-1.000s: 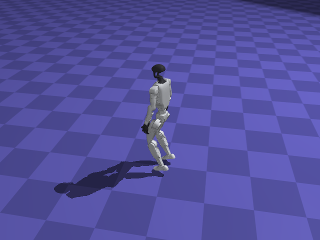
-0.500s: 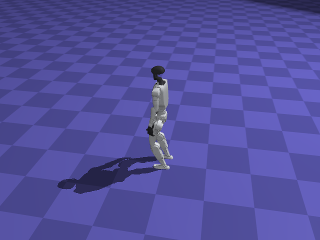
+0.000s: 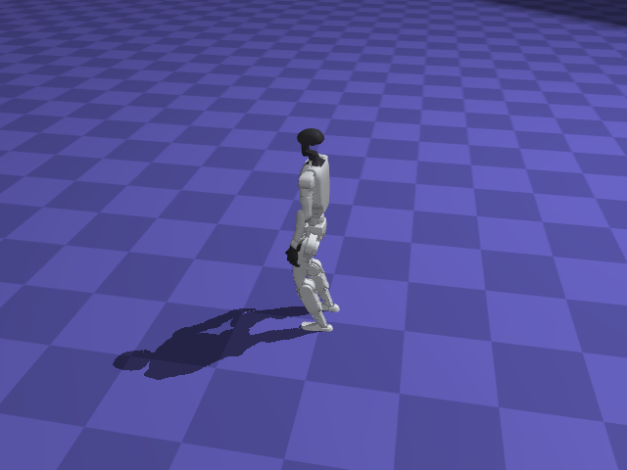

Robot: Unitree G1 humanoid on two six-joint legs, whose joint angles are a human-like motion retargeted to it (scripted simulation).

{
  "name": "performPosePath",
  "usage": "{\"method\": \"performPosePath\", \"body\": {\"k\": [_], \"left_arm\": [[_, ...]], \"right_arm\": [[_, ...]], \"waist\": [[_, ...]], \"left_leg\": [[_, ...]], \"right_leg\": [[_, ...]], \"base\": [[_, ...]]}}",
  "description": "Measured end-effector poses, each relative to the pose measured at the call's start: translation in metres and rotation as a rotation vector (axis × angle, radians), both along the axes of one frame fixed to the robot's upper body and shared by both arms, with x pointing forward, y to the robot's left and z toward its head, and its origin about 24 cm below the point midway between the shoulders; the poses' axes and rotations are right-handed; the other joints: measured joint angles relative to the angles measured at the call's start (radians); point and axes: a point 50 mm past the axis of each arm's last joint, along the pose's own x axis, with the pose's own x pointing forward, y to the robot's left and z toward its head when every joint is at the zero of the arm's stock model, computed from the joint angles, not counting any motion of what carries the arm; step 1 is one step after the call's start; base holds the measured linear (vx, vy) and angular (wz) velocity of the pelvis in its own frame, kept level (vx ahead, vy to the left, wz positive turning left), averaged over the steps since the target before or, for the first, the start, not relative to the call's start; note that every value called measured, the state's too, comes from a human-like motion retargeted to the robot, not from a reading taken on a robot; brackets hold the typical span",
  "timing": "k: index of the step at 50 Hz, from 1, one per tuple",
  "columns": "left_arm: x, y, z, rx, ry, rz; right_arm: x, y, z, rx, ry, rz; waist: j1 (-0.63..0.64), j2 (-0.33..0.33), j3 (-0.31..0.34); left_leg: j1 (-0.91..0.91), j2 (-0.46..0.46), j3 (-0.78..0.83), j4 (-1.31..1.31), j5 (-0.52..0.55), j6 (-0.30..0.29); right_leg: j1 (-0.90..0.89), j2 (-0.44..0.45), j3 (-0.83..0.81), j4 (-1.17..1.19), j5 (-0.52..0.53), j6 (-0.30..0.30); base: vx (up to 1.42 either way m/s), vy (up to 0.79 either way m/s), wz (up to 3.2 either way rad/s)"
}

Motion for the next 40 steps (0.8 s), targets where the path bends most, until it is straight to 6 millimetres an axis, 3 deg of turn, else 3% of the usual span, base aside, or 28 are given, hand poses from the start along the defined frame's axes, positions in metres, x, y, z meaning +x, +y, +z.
{"method": "performPosePath", "body": {"k": [5,9,11,13,15,18,20,22,25,28,30,33,35,38,40], "left_arm": [[-0.002,0.002,0.000,0.024,-0.013,-0.022],[0.024,0.000,0.007,0.047,-0.108,-0.048],[0.027,0.000,0.008,0.069,-0.127,-0.045],[0.025,0.001,0.007,0.086,-0.127,-0.021],[0.005,0.002,0.002,0.087,-0.085,0.002],[-0.032,-0.001,-0.004,0.065,-0.009,0.053],[-0.047,-0.003,-0.005,0.059,0.009,0.062],[-0.051,-0.005,-0.005,0.058,-0.001,0.042],[-0.046,-0.004,-0.002,0.056,-0.039,-0.024],[-0.036,-0.004,0.000,0.073,-0.087,-0.112],[-0.016,-0.001,0.005,0.108,-0.157,-0.172],[0.039,0.005,0.023,0.225,-0.382,-0.214],[0.083,0.005,0.045,0.316,-0.604,-0.192],[0.139,-0.006,0.088,0.392,-0.942,-0.140],[0.157,-0.017,0.112,0.388,-1.115,-0.121]], "right_arm": [[-0.004,0.001,-0.001,-0.025,-0.006,0.066],[0.020,-0.001,0.007,-0.078,-0.098,0.161],[0.025,-0.001,0.009,-0.107,-0.125,0.201],[0.025,-0.002,0.009,-0.129,-0.143,0.208],[0.016,-0.001,0.008,-0.131,-0.148,0.197],[-0.007,0.000,0.004,-0.133,-0.141,0.183],[-0.015,-0.001,0.004,-0.145,-0.144,0.204],[-0.017,-0.004,0.006,-0.160,-0.164,0.226],[-0.009,-0.009,0.011,-0.178,-0.224,0.256],[0.000,-0.013,0.017,-0.206,-0.286,0.273],[0.010,-0.016,0.021,-0.234,-0.328,0.277],[0.037,-0.021,0.030,-0.320,-0.423,0.306],[0.058,-0.024,0.039,-0.410,-0.515,0.324],[0.088,-0.026,0.054,-0.537,-0.657,0.311],[0.098,-0.027,0.061,-0.597,-0.728,0.283]], "waist": [[0.005,-0.004,0.013],[0.013,-0.014,0.043],[0.019,-0.021,0.066],[0.025,-0.030,0.062],[0.032,-0.031,0.031],[0.041,-0.021,-0.044],[0.039,-0.017,-0.079],[0.039,-0.015,-0.090],[0.033,-0.013,-0.116],[0.019,-0.022,-0.112],[0.016,-0.027,-0.104],[0.020,-0.029,-0.024],[0.020,-0.022,0.054],[-0.015,-0.019,0.101],[-0.022,-0.010,0.093]], "left_leg": [[-0.029,-0.007,-0.005,0.115,-0.052,0.012],[-0.103,-0.008,0.005,0.341,-0.166,0.039],[-0.144,-0.004,0.024,0.466,-0.247,0.059],[-0.161,-0.005,0.043,0.501,-0.269,0.072],[-0.118,-0.015,0.047,0.405,-0.149,0.049],[-0.035,0.001,0.068,0.137,0.321,-0.075],[-0.040,0.007,0.079,0.055,0.560,-0.131],[-0.078,0.006,0.086,0.072,0.617,-0.146],[-0.148,0.000,0.090,0.080,0.619,-0.150],[-0.209,-0.008,0.101,0.141,0.519,-0.122],[-0.267,-0.017,0.095,0.236,0.345,-0.078],[-0.449,-0.014,0.088,0.617,-0.126,0.048],[-0.624,0.002,0.095,0.909,-0.322,0.115],[-0.913,0.000,0.110,1.146,-0.322,0.171],[-0.998,0.013,0.108,1.212,-0.322,0.176]], "right_leg": [[-0.026,-0.008,0.006,0.109,-0.057,-0.013],[-0.094,-0.021,0.017,0.313,-0.183,-0.040],[-0.137,-0.029,0.025,0.437,-0.273,-0.059],[-0.166,-0.037,0.035,0.492,-0.294,-0.061],[-0.138,-0.046,0.039,0.422,-0.179,-0.032],[-0.075,-0.075,0.003,0.185,0.288,0.072],[-0.090,-0.086,-0.011,0.122,0.501,0.120],[-0.131,-0.091,-0.016,0.144,0.554,0.131],[-0.206,-0.088,-0.021,0.164,0.570,0.139],[-0.269,-0.092,-0.016,0.228,0.493,0.126],[-0.328,-0.088,-0.007,0.309,0.341,0.094],[-0.485,-0.090,-0.011,0.643,-0.147,-0.024],[-0.637,-0.112,-0.035,0.911,-0.374,-0.093],[-0.893,-0.187,-0.055,1.163,-0.446,-0.163],[-0.970,-0.201,-0.071,1.224,-0.446,-0.190]], "base": [[0.04,0.00,-0.01],[0.08,0.00,-0.08],[0.11,0.01,-0.08],[0.15,0.01,-0.10],[0.18,0.01,-0.16],[0.17,0.00,-0.29],[0.09,-0.01,-0.22],[0.00,0.00,0.00],[-0.02,0.00,0.02],[-0.13,-0.01,0.13],[-0.19,-0.01,0.07],[-0.24,-0.02,0.06],[-0.30,-0.04,0.38],[-0.33,-0.03,0.69],[-0.14,-0.02,-0.09]]}}
